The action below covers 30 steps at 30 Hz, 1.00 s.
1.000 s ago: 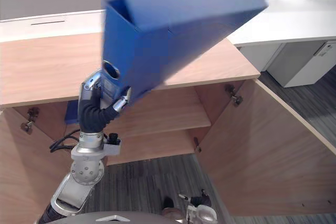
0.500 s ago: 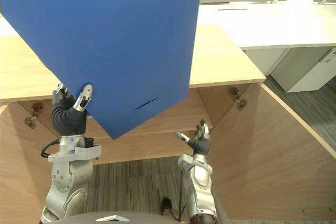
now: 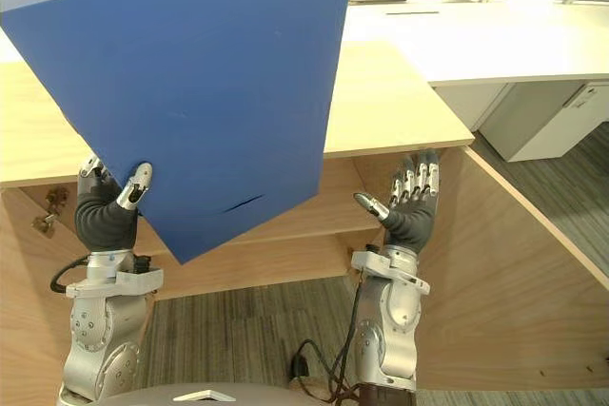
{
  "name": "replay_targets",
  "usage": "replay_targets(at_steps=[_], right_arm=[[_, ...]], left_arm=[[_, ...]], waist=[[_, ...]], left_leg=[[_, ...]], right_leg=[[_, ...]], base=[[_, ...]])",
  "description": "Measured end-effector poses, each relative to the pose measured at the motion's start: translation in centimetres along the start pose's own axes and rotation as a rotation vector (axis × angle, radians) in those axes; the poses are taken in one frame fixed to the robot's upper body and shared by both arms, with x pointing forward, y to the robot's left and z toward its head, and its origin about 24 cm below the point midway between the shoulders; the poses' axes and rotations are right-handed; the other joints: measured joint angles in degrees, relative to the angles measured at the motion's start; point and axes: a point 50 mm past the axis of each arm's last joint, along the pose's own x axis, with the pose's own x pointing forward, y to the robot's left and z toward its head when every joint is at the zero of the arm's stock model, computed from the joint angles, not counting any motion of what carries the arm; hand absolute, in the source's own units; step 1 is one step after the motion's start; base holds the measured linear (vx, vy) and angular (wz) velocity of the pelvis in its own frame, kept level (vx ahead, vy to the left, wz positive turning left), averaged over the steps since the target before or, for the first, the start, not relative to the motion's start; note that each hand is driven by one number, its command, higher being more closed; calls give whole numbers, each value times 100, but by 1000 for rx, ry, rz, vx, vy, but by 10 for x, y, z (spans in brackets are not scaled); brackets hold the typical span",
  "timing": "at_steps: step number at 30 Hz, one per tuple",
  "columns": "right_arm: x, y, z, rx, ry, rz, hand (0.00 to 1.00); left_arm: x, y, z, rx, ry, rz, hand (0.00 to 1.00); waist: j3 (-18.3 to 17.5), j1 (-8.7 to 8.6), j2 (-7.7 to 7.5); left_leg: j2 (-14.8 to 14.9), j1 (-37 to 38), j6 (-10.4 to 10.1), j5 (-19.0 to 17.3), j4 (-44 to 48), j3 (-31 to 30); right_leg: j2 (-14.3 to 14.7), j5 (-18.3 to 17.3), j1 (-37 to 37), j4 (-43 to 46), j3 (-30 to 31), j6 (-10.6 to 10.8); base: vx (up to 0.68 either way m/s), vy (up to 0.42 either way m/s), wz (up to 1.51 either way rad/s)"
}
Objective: Walk over to the cabinet, pick up the folder, carry it to the office cabinet, place the folder inside the office cabinet, then close the office cabinet door
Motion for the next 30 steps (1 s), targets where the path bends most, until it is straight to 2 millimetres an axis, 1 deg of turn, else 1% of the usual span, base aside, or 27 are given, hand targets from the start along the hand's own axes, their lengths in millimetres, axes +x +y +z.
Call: replay_targets(at_steps=[2, 4, 7, 13, 16, 21, 22, 30], right_arm=[[7, 6, 5, 14, -29, 59, 0], [18, 20, 13, 17, -65, 199, 0], [22, 27, 15, 5, -72, 283, 0], [26, 40, 12, -4, -53, 399, 0], [26, 39, 3, -26, -9, 424, 0], [28, 44, -6, -48, 44, 488, 0], [28, 45, -7, -56, 50, 503, 100], [25, 46, -24, -149, 169, 669, 100]], left_arm=[[0, 0, -2, -6, 8, -25, 100], [-1, 0, -8, -18, 43, -76, 100], [-3, 0, -13, -17, 65, -100, 100], [-5, 0, -18, -6, 91, -140, 100], [-5, 0, -18, 0, 96, -147, 100], [-5, 3, -19, 13, 104, -149, 100], [-5, 3, -19, 15, 104, -150, 100], [-1, 6, -23, 63, 117, -194, 100]], waist=[[0, 5, 0], [2, 47, -3], [3, 98, -4], [8, 122, -11], [15, 120, -22], [16, 133, -24], [17, 138, -25], [19, 158, -31]], left_leg=[[0, -1, 0, 0, 0, 0], [1, -4, 0, 0, -3, -5], [2, -11, 1, -1, -6, -17], [5, -41, 1, 0, -13, -63], [2, -88, 4, 3, -11, -148], [0, -98, 8, 12, -4, -175], [-1, -98, 11, 14, -4, -181], [-2, -102, 15, 16, -3, -202]], right_leg=[[0, 0, -1, 0, 0, 0], [2, 0, -1, 1, 0, 0], [1, 0, -1, 1, -1, 0], [-5, 0, -1, 1, -3, 0], [-17, 0, -1, 1, -5, 1], [-17, 0, -5, 1, -6, 1], [-17, 0, -6, 1, -6, 1], [-24, 1, 0, 1, -8, -1]], base=[[-45, -23, 0], [-69, -37, 1], [-41, -21, 2], [-46, -24, 4], [-47, -22, 13], [-25, -15, 4], [-31, -18, 2], [-37, -19, 1]])
